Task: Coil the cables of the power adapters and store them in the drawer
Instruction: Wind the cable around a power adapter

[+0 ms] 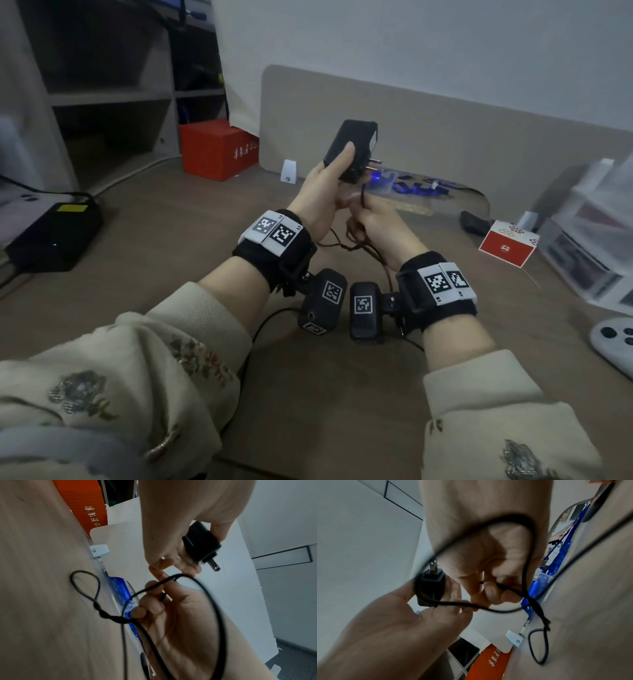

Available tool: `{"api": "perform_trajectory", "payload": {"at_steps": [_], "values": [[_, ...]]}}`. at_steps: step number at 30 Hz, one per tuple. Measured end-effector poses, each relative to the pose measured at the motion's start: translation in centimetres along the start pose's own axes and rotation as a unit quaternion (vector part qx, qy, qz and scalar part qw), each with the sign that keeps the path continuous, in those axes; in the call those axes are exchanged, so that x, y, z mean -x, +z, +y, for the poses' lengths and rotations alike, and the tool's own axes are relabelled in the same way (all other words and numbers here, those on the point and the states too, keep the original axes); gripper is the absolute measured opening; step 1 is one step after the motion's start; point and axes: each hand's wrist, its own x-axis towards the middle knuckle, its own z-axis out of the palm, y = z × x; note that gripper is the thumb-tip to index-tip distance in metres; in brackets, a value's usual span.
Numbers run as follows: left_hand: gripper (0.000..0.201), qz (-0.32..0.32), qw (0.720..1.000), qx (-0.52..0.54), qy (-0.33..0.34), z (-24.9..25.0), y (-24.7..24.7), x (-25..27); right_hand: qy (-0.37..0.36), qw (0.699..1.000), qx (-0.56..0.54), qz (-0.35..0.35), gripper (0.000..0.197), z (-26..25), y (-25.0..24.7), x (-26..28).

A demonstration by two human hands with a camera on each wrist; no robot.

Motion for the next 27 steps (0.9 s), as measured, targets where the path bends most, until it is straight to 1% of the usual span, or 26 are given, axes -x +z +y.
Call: {"api": "perform_trajectory", "payload": {"at_steps": [2,5,6,8,10,11,12,13,15,18,20,21,23,26,27], "values": [[0.016,0.03,0.999,-0.022,0.022,0.1,0.1,0.0,-0.007,0.999,0.038,-0.021,0.022,0.0,-0.1,0.2],[0.015,0.045,0.998,-0.036,0.039,-0.1,0.1,-0.2,-0.007,0.997,0.06,-0.046,0.019,-0.4,-0.1,0.5],[0.016,0.048,0.998,-0.03,0.041,-0.2,0.1,-0.3,-0.009,0.996,0.065,-0.059,0.023,-0.4,-0.1,0.5],[0.017,0.049,0.998,-0.008,0.045,-0.3,-0.1,-0.4,-0.013,0.992,0.09,-0.091,0.041,-0.2,-0.4,0.4],[0.021,0.034,0.998,0.024,0.047,-0.1,-0.3,-0.5,0.01,0.983,0.136,-0.119,0.057,0.0,-0.6,0.5],[0.025,0.021,0.998,0.037,0.047,0.1,-0.4,-0.5,0.026,0.979,0.158,-0.125,0.057,0.0,-0.8,0.5],[0.028,0.012,0.998,0.044,0.05,0.4,-0.5,-0.6,0.04,0.976,0.174,-0.125,0.051,0.0,-1.0,0.5],[0.031,0.008,0.997,0.045,0.054,0.6,-0.5,-0.6,0.045,0.974,0.19,-0.112,0.042,0.0,-1.2,0.4],[0.033,0.009,0.997,0.039,0.072,1.1,-0.4,-0.7,0.036,0.973,0.224,-0.04,0.026,0.4,-1.6,0.1],[0.029,0.02,0.993,0.036,0.113,1.5,0.1,-0.8,0.059,0.963,0.244,0.102,0.024,1.0,-2.3,-0.3],[0.026,0.049,0.988,0.046,0.142,1.9,0.1,-1.0,0.094,0.949,0.257,0.156,0.015,1.1,-2.8,0.0],[0.024,0.07,0.984,0.05,0.155,2.1,-0.1,-1.1,0.111,0.939,0.279,0.169,0.015,1.1,-3.2,0.2],[0.022,0.114,0.976,0.057,0.175,2.5,-0.6,-1.5,0.127,0.927,0.305,0.18,0.025,1.2,-3.8,0.5],[0.025,0.169,0.967,0.044,0.188,2.0,-1.5,-2.1,0.134,0.923,0.301,0.198,0.03,1.3,-4.1,0.5],[0.026,0.181,0.965,0.031,0.19,1.6,-1.7,-2.2,0.135,0.927,0.292,0.192,0.032,1.4,-4.1,0.4]]}}
